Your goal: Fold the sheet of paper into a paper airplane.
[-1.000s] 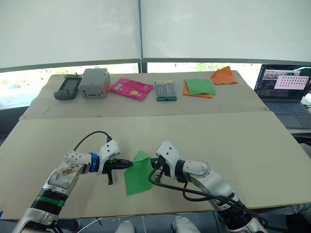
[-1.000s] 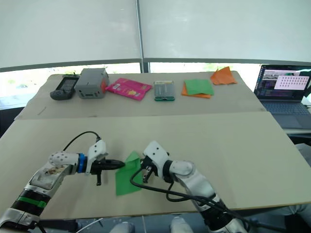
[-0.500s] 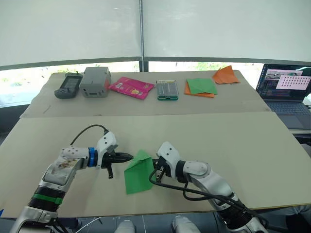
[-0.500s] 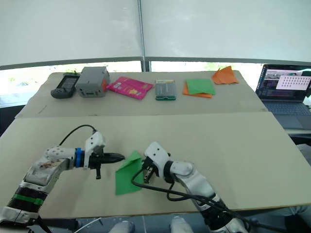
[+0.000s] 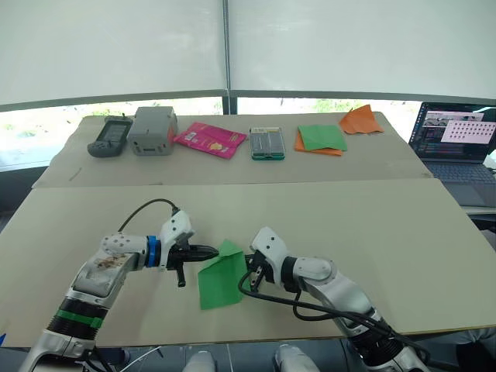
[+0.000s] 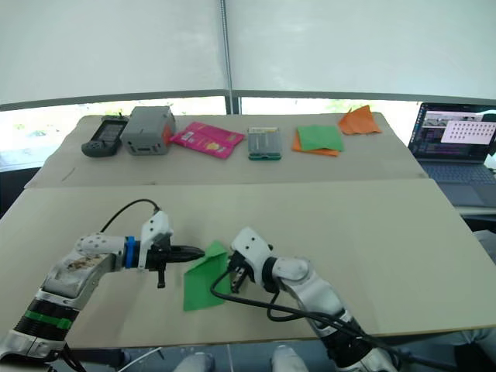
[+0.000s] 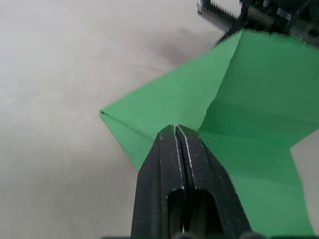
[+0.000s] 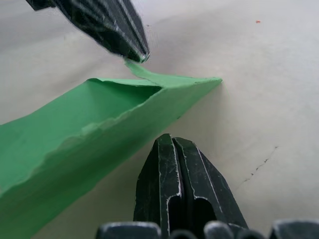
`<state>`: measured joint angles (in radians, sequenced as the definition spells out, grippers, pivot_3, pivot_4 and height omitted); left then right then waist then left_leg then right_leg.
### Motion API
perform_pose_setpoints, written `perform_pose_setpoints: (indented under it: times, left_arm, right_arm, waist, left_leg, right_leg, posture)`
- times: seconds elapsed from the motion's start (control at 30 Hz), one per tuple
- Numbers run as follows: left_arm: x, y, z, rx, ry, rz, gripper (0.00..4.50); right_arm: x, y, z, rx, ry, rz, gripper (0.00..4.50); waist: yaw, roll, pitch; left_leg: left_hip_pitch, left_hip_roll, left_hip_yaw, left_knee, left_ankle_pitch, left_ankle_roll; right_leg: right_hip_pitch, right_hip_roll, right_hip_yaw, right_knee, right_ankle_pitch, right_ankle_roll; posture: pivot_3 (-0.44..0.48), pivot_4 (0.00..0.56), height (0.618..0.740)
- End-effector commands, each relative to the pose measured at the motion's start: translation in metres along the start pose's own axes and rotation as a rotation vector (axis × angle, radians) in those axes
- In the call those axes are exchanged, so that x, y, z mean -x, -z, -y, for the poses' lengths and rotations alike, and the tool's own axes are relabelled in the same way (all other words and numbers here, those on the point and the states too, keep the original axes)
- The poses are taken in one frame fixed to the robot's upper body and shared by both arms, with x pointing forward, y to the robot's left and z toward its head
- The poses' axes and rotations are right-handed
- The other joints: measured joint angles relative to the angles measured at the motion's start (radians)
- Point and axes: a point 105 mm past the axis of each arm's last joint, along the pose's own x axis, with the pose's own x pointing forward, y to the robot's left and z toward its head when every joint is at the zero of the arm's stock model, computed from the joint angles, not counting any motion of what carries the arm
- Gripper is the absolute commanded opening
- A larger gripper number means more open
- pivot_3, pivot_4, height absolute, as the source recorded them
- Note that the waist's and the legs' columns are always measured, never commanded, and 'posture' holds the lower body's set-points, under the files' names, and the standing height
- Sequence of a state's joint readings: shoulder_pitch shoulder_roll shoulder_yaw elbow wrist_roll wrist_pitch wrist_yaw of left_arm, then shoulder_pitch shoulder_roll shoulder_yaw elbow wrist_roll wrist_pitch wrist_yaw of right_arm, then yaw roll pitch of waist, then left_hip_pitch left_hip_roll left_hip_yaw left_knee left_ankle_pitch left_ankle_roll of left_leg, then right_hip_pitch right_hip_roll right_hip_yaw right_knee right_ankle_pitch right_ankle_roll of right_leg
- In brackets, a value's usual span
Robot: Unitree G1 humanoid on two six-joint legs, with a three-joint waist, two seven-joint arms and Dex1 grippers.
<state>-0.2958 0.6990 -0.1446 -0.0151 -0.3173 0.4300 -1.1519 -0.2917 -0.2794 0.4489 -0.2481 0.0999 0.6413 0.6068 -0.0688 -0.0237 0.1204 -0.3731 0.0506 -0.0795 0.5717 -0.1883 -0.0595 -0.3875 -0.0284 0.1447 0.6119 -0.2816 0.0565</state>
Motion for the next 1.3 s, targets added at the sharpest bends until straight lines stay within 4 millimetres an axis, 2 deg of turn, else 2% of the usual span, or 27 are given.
perform_pose_setpoints:
  times: [0.03,0.23,0.4,0.57,0.87,1.2,1.3]
  left_arm:
    - [-0.002,0.001,-0.004,-0.034,-0.019,-0.009,0.05]
    - [-0.012,0.0,-0.003,-0.038,-0.012,-0.002,0.05]
    - [-0.017,0.009,0.0,-0.03,0.005,-0.03,0.05]
    - [-0.016,0.019,-0.001,-0.027,0.006,-0.062,0.05]
    - [-0.013,0.019,-0.006,-0.015,-0.01,-0.069,0.05]
    - [0.024,0.003,-0.021,-0.081,-0.102,-0.081,0.05]
    - [0.033,-0.003,-0.016,-0.07,-0.092,-0.051,0.05]
  right_arm:
    - [0.004,-0.025,-0.001,0.035,0.006,0.085,0.0]
    - [0.003,-0.035,-0.004,0.063,0.003,0.1,0.0]
    - [-0.002,-0.038,-0.006,0.083,-0.005,0.098,0.0]
    - [-0.013,-0.033,-0.014,0.078,-0.04,0.08,0.0]
    - [-0.043,-0.013,-0.019,0.095,-0.079,-0.011,0.0]
    - [-0.047,0.006,-0.021,0.087,-0.102,-0.077,0.0]
    - [-0.047,0.007,-0.018,0.093,-0.097,-0.083,0.0]
  waist:
    - [0.0,0.0,0.0]
    - [0.002,0.0,0.0]
    - [0.0,0.0,0.0]
    - [0.001,0.0,0.0]
    - [-0.001,0.001,-0.001]
    - [-0.003,0.001,-0.001]
    - [-0.005,0.001,-0.001]
  left_leg:
    - [0.0,0.0,0.0,0.0,0.0,0.0]
    - [0.0,0.0,0.0,0.0,0.0,0.0]
    - [0.0,0.0,0.0,0.0,0.0,0.0]
    - [0.0,0.0,0.0,0.0,0.0,0.0]
    - [0.002,0.0,0.0,0.0,0.0,0.0]
    - [0.002,0.0,0.0,0.0,0.0,0.0]
    - [0.002,0.001,0.0,0.0,0.0,0.0]
  right_leg:
    - [0.0,0.0,0.0,0.0,0.0,0.0]
    - [0.0,0.0,0.0,0.0,0.0,0.0]
    - [0.0,0.0,0.0,0.0,0.0,0.0]
    - [0.001,0.0,0.0,0.0,0.0,0.0]
    - [0.001,0.001,0.0,0.002,0.0,0.0]
    - [0.001,0.001,0.0,0.003,0.0,0.0]
    - [0.001,0.001,0.0,0.002,0.0,0.0]
  posture:
    - [0.0,0.15,0.74]
    - [0.0,0.15,0.74]
    - [0.0,0.15,0.74]
    - [0.0,0.15,0.74]
    - [0.0,0.15,0.74]
    - [0.0,0.15,0.74]
    - [0.0,0.15,0.74]
